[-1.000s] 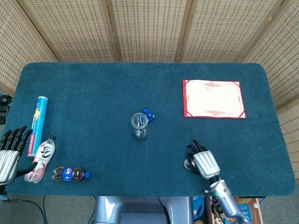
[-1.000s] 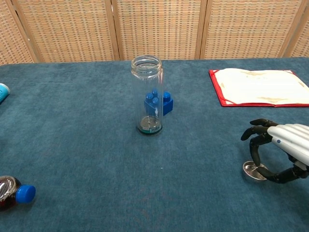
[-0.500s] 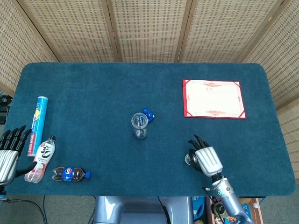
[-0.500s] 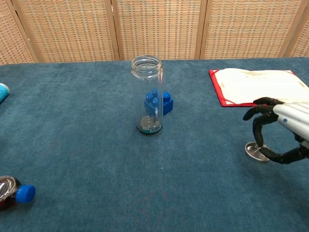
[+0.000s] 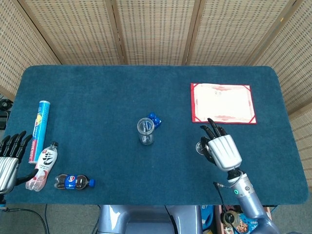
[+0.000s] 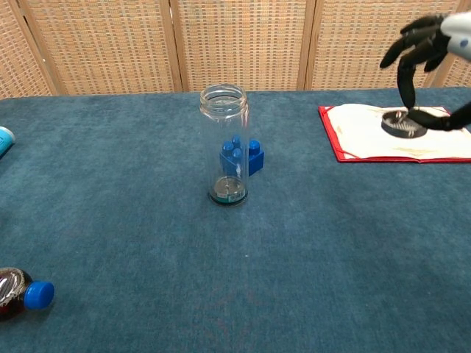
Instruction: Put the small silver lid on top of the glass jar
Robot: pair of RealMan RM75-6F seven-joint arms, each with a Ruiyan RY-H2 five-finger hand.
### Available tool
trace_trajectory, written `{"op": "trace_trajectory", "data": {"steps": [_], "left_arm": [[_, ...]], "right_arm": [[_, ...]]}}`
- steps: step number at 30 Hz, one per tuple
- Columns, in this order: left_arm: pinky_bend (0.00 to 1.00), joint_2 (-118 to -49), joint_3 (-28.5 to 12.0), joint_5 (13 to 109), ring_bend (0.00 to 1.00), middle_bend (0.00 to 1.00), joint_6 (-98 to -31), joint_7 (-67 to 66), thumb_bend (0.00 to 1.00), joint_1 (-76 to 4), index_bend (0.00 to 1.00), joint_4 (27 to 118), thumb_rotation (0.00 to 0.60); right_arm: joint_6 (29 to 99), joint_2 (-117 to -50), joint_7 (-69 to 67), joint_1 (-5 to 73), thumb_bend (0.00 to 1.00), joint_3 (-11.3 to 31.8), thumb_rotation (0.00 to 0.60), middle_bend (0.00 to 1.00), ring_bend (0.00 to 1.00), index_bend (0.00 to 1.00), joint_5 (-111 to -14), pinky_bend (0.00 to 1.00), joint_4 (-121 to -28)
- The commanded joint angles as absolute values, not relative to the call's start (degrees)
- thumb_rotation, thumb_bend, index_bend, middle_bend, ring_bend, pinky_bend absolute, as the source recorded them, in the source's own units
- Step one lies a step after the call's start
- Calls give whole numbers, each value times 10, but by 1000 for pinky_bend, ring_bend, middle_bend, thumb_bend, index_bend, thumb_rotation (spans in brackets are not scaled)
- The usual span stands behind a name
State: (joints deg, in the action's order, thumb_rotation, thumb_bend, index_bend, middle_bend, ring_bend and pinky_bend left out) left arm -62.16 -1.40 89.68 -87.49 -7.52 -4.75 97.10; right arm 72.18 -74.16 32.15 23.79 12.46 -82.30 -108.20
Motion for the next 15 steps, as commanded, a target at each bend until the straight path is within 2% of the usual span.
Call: {"op": "trace_trajectory", "data": {"steps": [1, 9, 15], "left_arm": [[0, -620, -15, 896, 0, 0, -877, -72, 202, -47, 0, 971, 600], [0, -613, -21, 891, 0, 0, -884, -51, 202, -45, 0, 970, 600], [0, -605, -25, 886, 0, 0, -881, -33, 201, -47, 0, 970, 600]], "right_arm": [[701, -699, 392, 275, 591, 172, 600, 314, 95, 629, -772, 341, -1152], [673, -699, 477, 342, 591, 216, 600, 313, 95, 629, -679, 347, -1204], [673, -727, 521, 389, 591, 224, 600, 313, 98, 629, -624, 351, -1201]]}}
